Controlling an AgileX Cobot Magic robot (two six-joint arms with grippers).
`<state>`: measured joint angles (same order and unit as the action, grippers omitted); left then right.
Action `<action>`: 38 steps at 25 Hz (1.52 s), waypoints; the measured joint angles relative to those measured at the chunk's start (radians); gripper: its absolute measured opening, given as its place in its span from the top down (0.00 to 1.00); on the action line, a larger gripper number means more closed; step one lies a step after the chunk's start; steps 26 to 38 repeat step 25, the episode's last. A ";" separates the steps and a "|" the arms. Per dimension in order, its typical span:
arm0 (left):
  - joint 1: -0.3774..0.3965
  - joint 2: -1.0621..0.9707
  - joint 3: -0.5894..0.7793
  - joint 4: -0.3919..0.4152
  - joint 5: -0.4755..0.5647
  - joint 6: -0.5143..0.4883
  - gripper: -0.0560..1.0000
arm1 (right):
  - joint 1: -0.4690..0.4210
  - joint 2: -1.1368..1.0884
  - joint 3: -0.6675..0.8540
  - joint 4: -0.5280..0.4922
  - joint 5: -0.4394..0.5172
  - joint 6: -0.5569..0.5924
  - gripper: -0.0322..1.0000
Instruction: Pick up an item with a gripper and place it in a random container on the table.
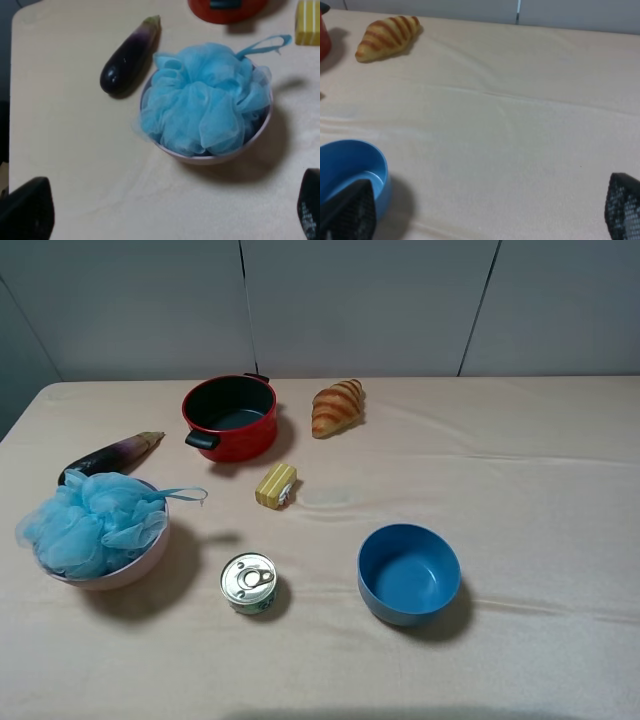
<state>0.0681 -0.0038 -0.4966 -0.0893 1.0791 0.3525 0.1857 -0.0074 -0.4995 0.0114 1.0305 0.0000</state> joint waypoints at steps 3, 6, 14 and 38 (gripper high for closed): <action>0.000 0.000 0.000 0.000 0.000 0.004 0.01 | 0.000 0.000 0.000 0.000 0.000 0.000 0.30; 0.000 0.000 0.000 0.000 0.000 0.004 0.01 | 0.000 0.000 0.000 0.000 0.000 0.000 0.30; 0.000 0.000 0.000 0.000 0.000 0.005 0.01 | 0.000 0.000 0.000 0.000 0.000 0.000 0.30; 0.000 0.000 0.000 0.000 0.001 0.005 0.01 | 0.000 0.000 0.000 0.000 0.000 0.000 0.30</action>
